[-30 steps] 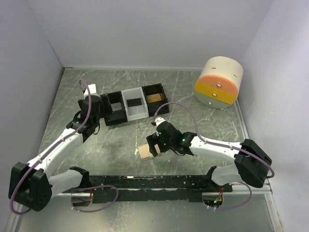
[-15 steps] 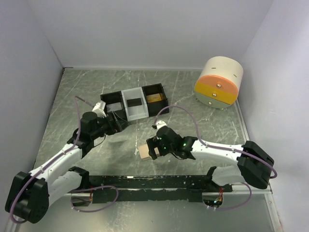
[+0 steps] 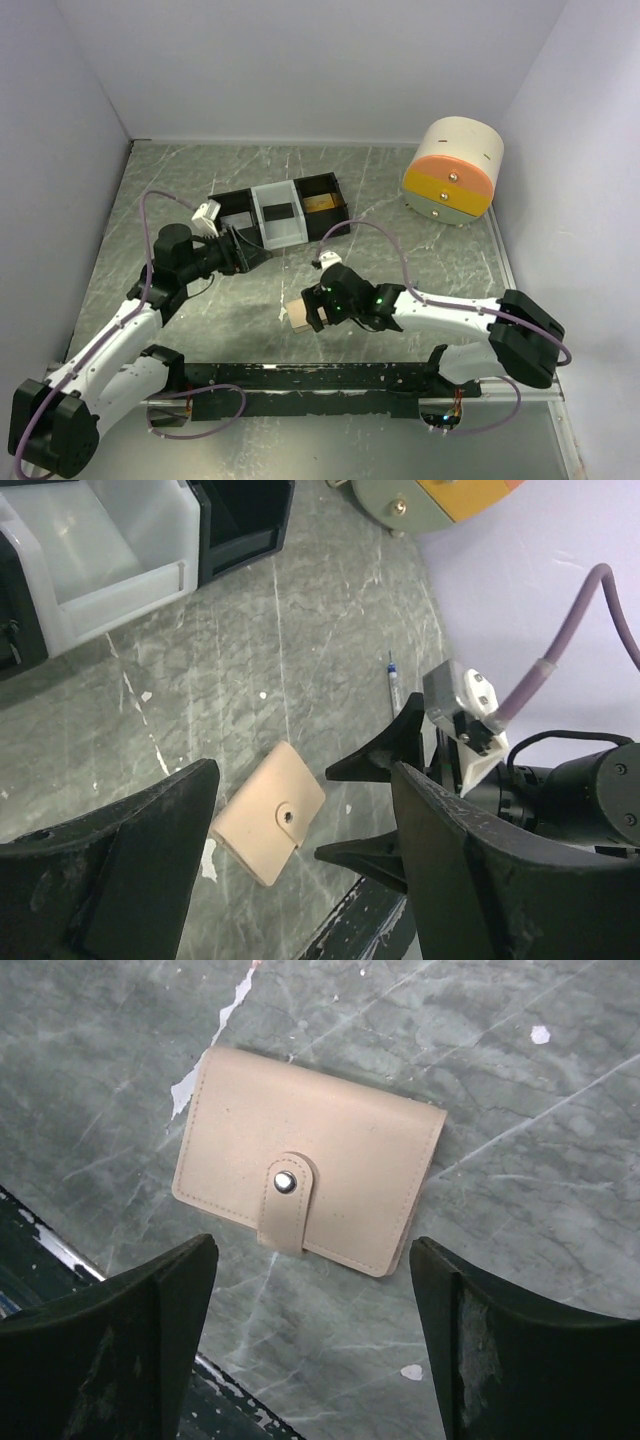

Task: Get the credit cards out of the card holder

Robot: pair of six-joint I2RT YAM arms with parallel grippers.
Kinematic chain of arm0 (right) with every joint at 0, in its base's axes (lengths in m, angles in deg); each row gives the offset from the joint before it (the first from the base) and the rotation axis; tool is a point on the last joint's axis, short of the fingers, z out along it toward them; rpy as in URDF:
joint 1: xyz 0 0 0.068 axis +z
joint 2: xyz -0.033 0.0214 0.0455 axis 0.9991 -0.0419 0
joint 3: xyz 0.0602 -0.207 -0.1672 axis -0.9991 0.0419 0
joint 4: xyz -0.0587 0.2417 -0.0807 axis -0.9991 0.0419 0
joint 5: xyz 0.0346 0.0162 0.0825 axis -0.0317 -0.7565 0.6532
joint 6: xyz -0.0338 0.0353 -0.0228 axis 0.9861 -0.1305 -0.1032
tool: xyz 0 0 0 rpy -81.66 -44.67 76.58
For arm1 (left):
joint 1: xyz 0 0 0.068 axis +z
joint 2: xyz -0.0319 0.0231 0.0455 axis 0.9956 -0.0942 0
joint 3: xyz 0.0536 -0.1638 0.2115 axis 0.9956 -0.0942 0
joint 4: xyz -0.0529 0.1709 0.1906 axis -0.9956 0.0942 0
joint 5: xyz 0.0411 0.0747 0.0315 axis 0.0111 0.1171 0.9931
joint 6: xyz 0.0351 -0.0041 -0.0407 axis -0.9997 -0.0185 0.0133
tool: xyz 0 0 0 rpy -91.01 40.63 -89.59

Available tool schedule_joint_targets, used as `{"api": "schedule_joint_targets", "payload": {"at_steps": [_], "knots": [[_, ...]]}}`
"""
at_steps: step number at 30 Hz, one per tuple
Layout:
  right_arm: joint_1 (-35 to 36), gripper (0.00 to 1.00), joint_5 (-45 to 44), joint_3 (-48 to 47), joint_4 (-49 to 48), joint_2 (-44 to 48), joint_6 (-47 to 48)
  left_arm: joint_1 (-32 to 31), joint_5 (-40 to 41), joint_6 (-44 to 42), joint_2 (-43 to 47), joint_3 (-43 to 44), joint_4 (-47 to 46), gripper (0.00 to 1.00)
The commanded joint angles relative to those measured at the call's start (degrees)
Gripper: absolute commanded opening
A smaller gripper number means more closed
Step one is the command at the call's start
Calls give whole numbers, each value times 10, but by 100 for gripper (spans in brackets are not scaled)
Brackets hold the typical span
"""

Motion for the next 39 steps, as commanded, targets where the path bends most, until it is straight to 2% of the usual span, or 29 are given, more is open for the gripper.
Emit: {"api": "schedule_joint_targets", "payload": {"at_steps": [1, 4, 10, 11, 13, 14, 23, 27, 31, 35, 39], "knots": [[20, 76, -40, -29, 2, -45, -12, -4, 4, -53, 17, 25, 116, 82], [35, 67, -77, -50, 22, -70, -17, -9, 38, -73, 14, 21, 150, 80], [73, 64, -136, -85, 47, -88, -15, -22, 114, -88, 1, 26, 207, 41], [77, 63, -141, -90, 50, -92, -14, -24, 116, -88, -3, 27, 209, 44], [83, 63, -151, -103, 57, -102, -16, -29, 124, -92, -16, 31, 215, 58], [87, 63, -160, -106, 61, -106, -19, -33, 128, -97, -23, 33, 218, 62], [88, 47, -157, -95, 51, -142, -40, -78, 150, -96, -66, 38, 206, 64], [88, 35, -146, -95, 51, -157, -43, -91, 138, -101, -73, 36, 191, 65], [84, 16, -173, -79, 45, -142, -40, -120, 137, -107, -96, 38, 178, 68], [43, 0, -92, -39, -20, -106, -7, -163, 154, -97, -140, 42, 141, 70], [-7, 0, 23, -1, -85, -79, 17, -212, 180, -90, -197, 64, 107, 73]]}}
